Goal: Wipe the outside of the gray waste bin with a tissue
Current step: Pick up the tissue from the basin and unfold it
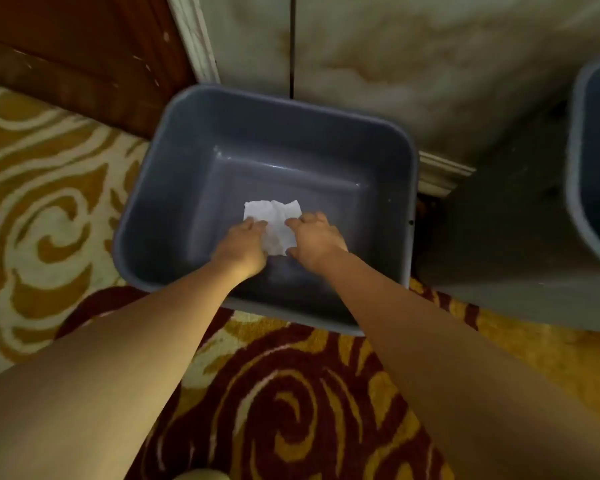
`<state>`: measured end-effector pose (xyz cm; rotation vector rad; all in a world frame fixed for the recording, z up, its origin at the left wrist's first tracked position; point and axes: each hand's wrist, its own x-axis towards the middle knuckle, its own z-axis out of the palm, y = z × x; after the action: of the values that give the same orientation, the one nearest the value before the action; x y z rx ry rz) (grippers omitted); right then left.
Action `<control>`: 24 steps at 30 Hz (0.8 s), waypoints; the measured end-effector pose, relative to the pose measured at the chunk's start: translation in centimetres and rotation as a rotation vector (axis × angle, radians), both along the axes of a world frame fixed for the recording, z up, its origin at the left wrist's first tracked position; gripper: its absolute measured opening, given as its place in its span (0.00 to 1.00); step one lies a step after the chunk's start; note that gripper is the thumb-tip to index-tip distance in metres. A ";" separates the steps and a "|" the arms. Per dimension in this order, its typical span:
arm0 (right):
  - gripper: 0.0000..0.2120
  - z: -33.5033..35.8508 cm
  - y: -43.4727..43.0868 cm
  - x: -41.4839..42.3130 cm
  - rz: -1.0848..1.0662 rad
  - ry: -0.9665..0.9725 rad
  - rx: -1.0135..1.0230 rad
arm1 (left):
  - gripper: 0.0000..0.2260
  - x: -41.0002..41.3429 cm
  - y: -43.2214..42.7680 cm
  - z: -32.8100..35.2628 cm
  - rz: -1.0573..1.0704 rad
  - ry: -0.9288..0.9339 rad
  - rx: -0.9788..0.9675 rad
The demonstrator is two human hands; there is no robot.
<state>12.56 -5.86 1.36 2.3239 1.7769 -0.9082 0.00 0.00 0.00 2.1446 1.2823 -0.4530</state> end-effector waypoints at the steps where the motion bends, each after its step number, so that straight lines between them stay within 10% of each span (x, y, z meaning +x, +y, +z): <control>1: 0.26 -0.4 0.3 -0.1 0.018 -0.020 -0.019 | 0.25 0.1 0.2 -0.3 -0.013 0.006 0.021; 15: 0.15 0.7 0.0 0.9 -0.120 -0.029 0.206 | 0.08 3.2 2.4 2.1 -0.267 0.049 0.157; 24: 0.06 10.9 -10.3 3.3 -0.647 0.602 0.705 | 0.06 9.0 -1.8 16.4 -0.476 -0.209 0.080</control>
<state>15.85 -16.16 12.29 3.5089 1.7275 -1.3398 9.01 -1.83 16.38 2.4910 0.6816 -0.3557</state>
